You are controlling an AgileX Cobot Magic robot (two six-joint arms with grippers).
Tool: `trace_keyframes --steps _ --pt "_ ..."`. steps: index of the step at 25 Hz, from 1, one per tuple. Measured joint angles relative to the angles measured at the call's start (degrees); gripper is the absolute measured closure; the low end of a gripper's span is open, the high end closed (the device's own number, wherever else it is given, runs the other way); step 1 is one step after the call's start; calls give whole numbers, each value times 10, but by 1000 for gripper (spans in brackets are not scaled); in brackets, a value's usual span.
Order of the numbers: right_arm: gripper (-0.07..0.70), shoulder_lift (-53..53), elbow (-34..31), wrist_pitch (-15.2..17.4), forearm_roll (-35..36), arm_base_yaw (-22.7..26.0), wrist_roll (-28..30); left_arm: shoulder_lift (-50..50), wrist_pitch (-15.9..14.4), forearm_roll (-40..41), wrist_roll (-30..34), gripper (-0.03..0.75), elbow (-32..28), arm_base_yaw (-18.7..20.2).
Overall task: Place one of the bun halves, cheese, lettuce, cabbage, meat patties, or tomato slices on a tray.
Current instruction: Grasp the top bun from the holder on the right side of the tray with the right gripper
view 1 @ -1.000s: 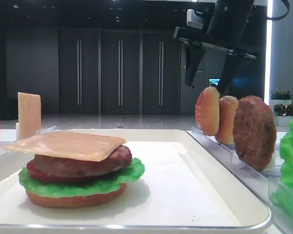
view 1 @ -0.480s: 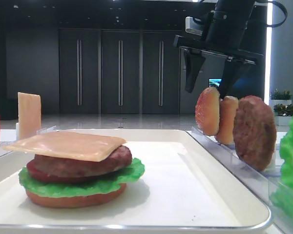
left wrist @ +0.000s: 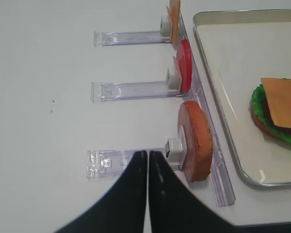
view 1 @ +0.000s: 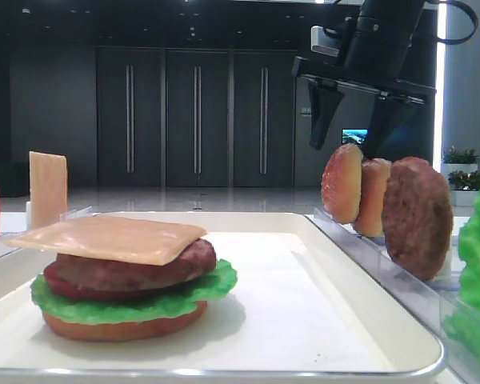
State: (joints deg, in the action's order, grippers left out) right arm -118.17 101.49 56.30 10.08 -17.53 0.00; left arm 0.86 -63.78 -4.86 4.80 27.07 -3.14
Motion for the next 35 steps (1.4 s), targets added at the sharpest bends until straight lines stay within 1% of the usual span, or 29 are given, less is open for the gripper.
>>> trace_keyframes --steps 23,29,32,35 --pt "161 -11 6 -5 2 1 9 0 0 0 0 722 0 0" --pt "237 -12 6 -2 -2 3 7 0 0 0 0 722 0 0" --pt "290 -13 6 3 -5 3 0 0 0 0 0 722 0 0" --pt "366 -18 6 10 -2 3 -7 0 0 0 0 722 0 0"
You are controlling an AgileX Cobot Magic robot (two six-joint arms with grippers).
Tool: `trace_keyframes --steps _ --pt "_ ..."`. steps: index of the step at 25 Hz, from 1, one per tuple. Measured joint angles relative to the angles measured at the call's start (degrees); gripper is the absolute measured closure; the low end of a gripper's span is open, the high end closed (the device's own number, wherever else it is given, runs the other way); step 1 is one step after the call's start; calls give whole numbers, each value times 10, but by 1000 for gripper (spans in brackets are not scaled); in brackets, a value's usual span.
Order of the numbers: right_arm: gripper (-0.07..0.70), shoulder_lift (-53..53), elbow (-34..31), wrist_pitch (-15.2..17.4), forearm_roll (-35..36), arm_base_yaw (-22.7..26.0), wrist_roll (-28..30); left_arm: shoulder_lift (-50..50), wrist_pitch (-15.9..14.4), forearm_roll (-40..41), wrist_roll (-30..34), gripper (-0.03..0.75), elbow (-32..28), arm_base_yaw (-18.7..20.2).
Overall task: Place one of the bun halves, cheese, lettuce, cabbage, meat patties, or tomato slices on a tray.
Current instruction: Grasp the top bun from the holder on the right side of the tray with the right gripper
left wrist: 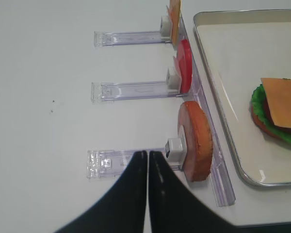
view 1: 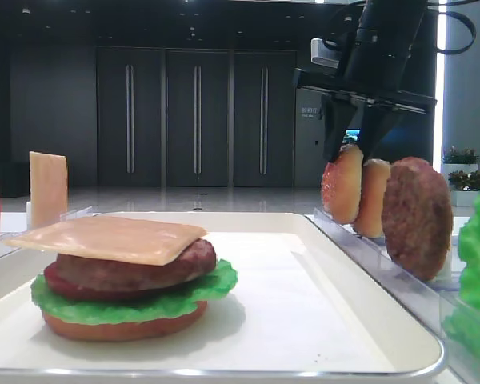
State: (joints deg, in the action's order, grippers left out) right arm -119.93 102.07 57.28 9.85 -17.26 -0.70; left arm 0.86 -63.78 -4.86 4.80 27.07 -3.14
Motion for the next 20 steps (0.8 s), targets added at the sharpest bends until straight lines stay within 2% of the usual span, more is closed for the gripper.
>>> trace_keyframes --steps 4,12,20 --pt "425 -1 0 5 4 0 -6 0 0 0 0 722 0 0" --pt "428 -1 0 17 5 0 -8 0 0 0 0 722 0 0" --pt "437 9 10 54 0 -11 -8 0 0 0 0 722 0 0"
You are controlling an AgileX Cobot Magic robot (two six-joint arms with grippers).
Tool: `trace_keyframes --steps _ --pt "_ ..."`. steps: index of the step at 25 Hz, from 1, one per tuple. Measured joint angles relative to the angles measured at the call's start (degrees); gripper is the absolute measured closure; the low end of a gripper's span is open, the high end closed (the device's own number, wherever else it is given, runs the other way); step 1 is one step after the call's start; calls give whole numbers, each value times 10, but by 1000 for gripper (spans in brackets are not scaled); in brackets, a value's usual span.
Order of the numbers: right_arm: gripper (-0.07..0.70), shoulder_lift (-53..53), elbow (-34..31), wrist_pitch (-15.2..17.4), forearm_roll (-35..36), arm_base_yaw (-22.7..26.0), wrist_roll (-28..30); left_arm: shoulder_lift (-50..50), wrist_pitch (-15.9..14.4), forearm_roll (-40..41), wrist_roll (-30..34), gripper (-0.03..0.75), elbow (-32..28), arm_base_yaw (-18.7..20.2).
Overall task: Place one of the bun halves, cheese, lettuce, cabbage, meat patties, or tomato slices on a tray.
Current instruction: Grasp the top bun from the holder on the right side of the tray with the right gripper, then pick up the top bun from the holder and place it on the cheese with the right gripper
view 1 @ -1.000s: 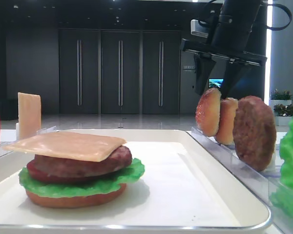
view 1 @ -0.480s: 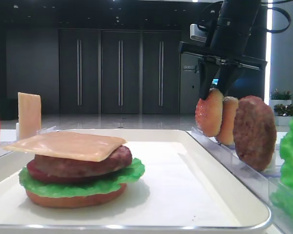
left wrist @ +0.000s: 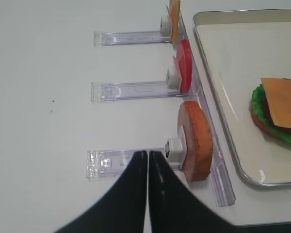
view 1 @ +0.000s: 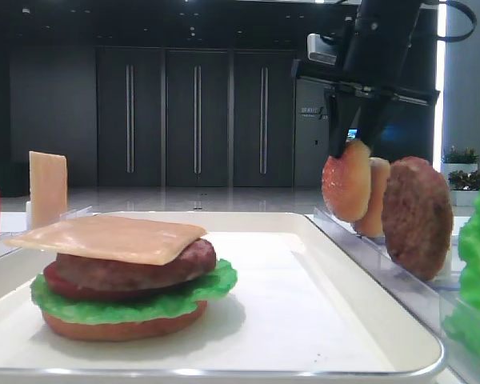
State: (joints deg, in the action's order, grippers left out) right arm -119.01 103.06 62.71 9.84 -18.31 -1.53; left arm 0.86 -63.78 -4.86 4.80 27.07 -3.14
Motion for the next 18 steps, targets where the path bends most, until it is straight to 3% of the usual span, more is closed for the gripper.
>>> trace_keyframes --steps 9,18 --pt "440 43 2 22 -11 -10 -7 0 0 0 1 722 0 0" --pt "440 90 2 71 -19 -10 -34 0 0 0 1 722 0 0"
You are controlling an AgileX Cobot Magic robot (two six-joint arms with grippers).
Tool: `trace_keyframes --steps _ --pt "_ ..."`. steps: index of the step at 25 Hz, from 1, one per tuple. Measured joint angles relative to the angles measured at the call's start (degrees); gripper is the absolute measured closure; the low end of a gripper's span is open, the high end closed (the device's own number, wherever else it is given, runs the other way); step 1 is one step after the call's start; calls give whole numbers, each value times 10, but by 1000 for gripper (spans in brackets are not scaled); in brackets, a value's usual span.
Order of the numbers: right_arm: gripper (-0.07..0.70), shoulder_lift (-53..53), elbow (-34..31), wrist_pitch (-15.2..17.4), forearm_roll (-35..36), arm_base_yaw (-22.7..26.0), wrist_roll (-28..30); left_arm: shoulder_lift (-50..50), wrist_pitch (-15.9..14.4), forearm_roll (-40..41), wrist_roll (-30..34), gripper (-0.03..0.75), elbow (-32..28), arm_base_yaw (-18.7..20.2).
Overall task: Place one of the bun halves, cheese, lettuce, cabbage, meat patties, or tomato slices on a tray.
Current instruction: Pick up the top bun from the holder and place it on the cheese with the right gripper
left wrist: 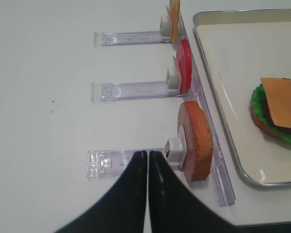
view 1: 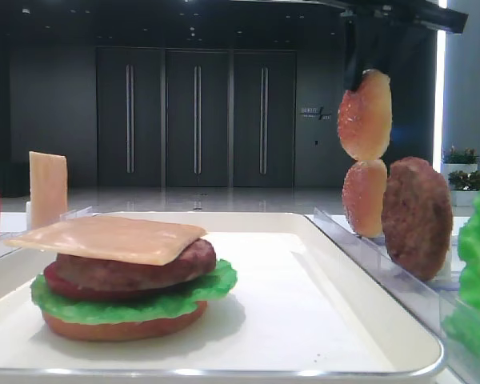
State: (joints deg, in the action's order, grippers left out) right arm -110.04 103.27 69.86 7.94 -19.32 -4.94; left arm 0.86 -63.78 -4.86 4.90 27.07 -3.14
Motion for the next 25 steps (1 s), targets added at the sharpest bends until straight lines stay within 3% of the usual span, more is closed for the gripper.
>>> trace_keyframes --steps 6,12,19,25 --pt "444 25 -1 2 -10 0 -17 0 0 0 0 722 0 0" --pt "450 116 -27 1 -10 -12 -48 0 0 0 0 722 0 0" --pt "450 268 -188 2 -41 -70 -131 0 0 0 0 722 0 0" --pt "450 429 -324 5 -79 -196 -266 0 0 0 0 722 0 0"
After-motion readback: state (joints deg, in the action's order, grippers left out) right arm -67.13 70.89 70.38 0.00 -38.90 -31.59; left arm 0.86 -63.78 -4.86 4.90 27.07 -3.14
